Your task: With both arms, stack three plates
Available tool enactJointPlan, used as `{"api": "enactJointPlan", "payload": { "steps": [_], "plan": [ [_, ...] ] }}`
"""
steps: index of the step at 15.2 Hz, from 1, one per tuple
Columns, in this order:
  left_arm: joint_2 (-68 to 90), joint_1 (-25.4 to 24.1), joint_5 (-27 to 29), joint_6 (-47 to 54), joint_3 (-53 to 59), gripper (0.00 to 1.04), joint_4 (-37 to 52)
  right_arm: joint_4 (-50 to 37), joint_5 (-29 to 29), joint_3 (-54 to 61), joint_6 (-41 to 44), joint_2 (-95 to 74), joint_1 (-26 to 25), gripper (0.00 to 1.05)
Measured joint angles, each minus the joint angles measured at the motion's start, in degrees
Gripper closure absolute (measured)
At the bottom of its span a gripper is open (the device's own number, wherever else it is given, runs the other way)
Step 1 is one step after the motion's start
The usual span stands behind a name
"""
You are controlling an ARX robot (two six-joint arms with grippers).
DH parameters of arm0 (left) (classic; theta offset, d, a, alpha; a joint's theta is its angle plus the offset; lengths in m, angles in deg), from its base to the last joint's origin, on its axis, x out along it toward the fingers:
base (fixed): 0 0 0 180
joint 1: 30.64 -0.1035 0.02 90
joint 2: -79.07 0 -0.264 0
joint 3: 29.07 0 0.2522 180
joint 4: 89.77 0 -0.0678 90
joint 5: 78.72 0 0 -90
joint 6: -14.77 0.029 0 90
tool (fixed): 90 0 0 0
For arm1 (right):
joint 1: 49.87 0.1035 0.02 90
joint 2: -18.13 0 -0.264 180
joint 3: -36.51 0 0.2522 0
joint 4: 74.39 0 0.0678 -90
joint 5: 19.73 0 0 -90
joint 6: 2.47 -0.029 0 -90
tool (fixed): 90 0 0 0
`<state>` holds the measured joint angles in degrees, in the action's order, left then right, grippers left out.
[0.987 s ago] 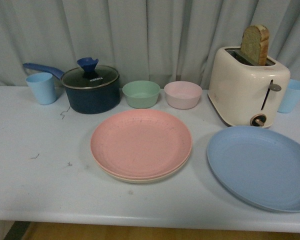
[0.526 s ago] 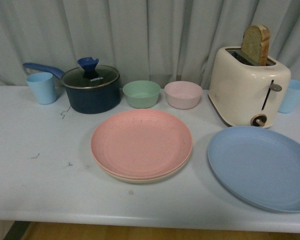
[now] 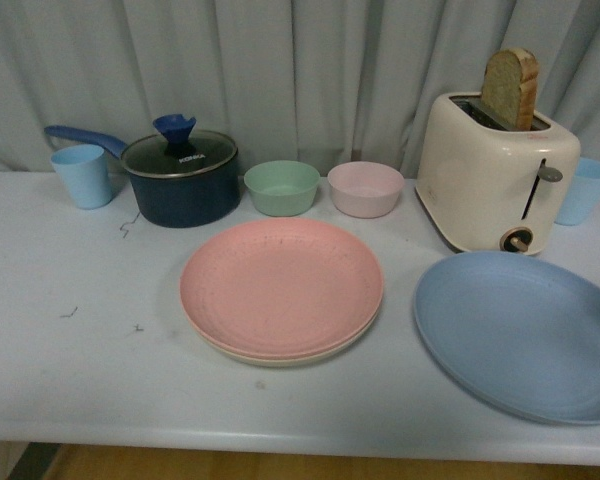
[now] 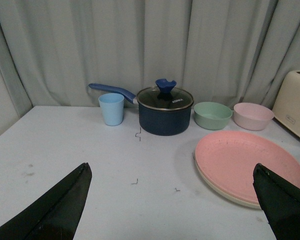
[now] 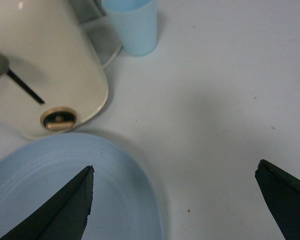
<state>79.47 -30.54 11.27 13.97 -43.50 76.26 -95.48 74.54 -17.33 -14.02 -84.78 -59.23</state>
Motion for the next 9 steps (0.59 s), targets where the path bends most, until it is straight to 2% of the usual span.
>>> {"api": "enactJointPlan", "payload": {
  "steps": [4,9],
  "plan": [
    [0.0,0.0,0.0,0.02,0.0,0.07,0.0,8.92,4.96,-7.93,7.23,-10.84,5.9,0.06],
    [0.0,0.0,0.0,0.0,0.0,0.07,0.02,13.22,5.33,-11.06,6.43,-16.79,7.89,0.06]
  ]
}}
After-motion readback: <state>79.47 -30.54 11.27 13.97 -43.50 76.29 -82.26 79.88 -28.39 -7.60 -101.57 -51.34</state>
